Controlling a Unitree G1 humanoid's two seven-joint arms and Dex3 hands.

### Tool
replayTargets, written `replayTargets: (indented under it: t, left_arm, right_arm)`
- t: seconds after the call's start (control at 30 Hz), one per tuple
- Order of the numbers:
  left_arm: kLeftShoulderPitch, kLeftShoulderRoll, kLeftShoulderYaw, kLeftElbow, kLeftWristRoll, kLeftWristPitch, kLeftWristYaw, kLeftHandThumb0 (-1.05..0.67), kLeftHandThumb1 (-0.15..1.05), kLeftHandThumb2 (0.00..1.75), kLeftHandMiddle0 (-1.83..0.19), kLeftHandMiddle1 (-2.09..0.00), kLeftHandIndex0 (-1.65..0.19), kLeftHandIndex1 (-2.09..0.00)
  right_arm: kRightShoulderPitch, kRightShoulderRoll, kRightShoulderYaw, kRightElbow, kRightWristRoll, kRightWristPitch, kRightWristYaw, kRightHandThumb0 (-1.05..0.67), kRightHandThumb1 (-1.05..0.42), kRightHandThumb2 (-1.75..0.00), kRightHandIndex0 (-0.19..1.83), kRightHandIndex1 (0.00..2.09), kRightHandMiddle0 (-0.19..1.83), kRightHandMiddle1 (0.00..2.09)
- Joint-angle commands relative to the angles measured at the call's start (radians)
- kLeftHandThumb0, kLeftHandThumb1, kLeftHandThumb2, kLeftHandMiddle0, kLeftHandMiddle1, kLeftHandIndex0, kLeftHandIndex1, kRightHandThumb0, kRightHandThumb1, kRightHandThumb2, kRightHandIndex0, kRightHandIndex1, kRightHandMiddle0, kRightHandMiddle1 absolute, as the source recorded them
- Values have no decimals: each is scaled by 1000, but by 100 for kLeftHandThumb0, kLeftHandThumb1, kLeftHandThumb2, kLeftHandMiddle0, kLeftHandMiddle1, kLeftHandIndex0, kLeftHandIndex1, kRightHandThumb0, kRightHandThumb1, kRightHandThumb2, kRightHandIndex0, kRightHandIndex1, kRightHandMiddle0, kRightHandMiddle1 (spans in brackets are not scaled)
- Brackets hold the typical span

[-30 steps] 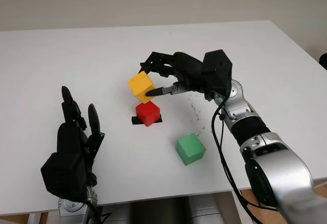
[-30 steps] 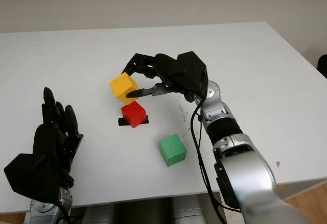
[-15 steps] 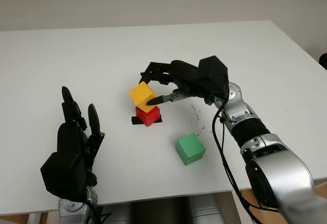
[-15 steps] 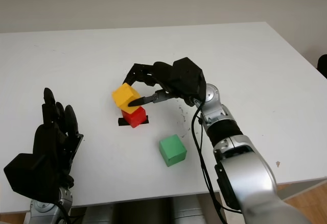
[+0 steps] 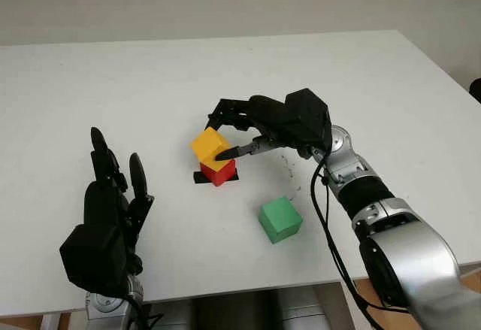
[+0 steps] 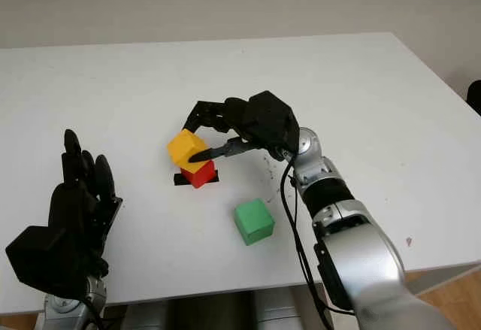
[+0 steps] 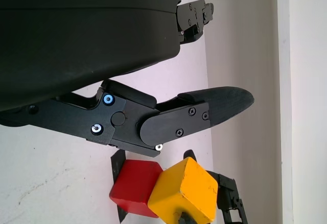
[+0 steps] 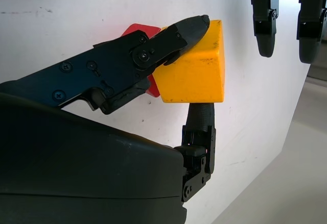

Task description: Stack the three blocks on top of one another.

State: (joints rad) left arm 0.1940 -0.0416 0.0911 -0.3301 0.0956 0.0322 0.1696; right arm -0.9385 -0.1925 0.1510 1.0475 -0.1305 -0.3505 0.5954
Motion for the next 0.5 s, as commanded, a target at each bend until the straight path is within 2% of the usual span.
replayTargets:
  t: [0.0,0.47]
  left_arm:
    - [1,0,-1,-8,4,-11,2,-70,105,66,18,-6,18,-4]
    - [4,-3,-3,-6,3,-8,3,-71,105,65,17,-6,18,-5]
  right_arm:
    - [-10,10,-7,5,6,-18,-3,-55,-94,-6,23,5,42,158]
    - [-15,-3,0,16,-25,-34,-33,-56,-95,-5,23,5,38,160]
